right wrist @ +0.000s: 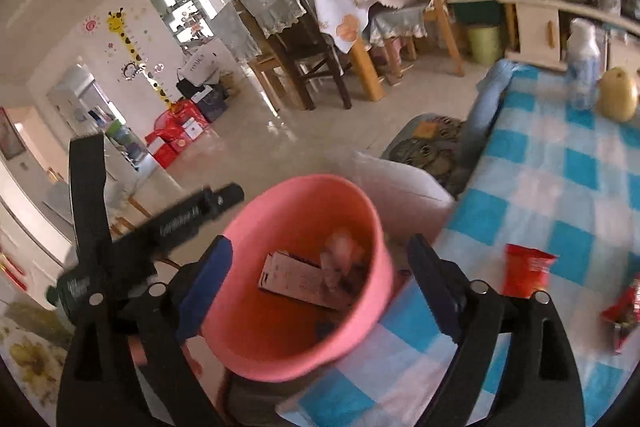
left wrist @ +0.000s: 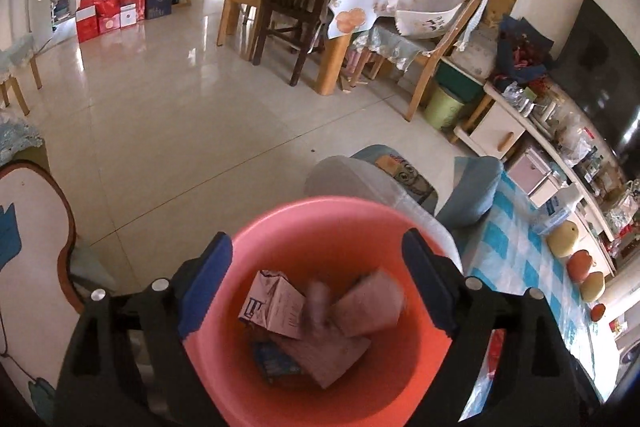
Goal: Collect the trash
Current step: 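Carry both held items over the pink basin and open both grippers, then bring both empty grippers back over the table toward the red packets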
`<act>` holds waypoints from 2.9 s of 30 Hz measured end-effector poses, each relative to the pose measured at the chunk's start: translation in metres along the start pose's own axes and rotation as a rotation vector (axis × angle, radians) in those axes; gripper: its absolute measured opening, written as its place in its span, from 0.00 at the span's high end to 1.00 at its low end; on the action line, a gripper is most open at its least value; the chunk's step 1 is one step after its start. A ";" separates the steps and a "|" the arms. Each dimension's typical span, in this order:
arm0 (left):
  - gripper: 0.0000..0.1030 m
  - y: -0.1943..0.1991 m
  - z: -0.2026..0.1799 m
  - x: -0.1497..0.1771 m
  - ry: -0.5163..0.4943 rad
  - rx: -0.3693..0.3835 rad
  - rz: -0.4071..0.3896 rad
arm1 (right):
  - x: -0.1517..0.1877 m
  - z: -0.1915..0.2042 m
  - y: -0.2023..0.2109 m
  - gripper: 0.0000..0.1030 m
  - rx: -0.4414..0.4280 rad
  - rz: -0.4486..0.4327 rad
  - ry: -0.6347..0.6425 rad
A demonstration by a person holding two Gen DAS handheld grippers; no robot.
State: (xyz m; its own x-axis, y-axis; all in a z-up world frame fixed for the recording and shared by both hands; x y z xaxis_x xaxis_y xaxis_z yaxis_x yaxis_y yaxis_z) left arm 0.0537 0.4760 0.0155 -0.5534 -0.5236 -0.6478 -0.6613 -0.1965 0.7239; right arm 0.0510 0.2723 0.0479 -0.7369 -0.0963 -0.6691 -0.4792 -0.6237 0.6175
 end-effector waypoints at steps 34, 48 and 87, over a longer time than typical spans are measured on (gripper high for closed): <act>0.09 0.073 -0.177 0.092 -0.346 0.320 -0.304 | 0.097 -0.058 0.169 0.11 0.305 -0.207 0.176; 0.09 0.081 -0.208 0.148 -0.474 0.359 -0.218 | 0.124 -0.070 0.201 0.08 0.350 -0.264 0.204; 0.09 0.032 -0.321 0.240 -0.862 0.415 0.056 | 0.147 -0.293 0.299 0.07 0.563 -0.194 -0.231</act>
State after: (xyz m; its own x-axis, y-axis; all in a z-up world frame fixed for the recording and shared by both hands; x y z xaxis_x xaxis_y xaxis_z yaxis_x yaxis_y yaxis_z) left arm 0.0621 0.0776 -0.0410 -0.6626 0.2994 -0.6865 -0.6575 0.2064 0.7246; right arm -0.0610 -0.1553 0.0125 -0.6651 0.1863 -0.7232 -0.7453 -0.1037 0.6586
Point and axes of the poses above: each gripper's, at about its wrist camera, not at the fingertips, and y roughly against the way its jaws point, z to its left, x to its underside, the point moved 5 cm from there along -y, roughly the way its jaws point, and after that the axes turned 1 degree about z, right-handed, at the moved point
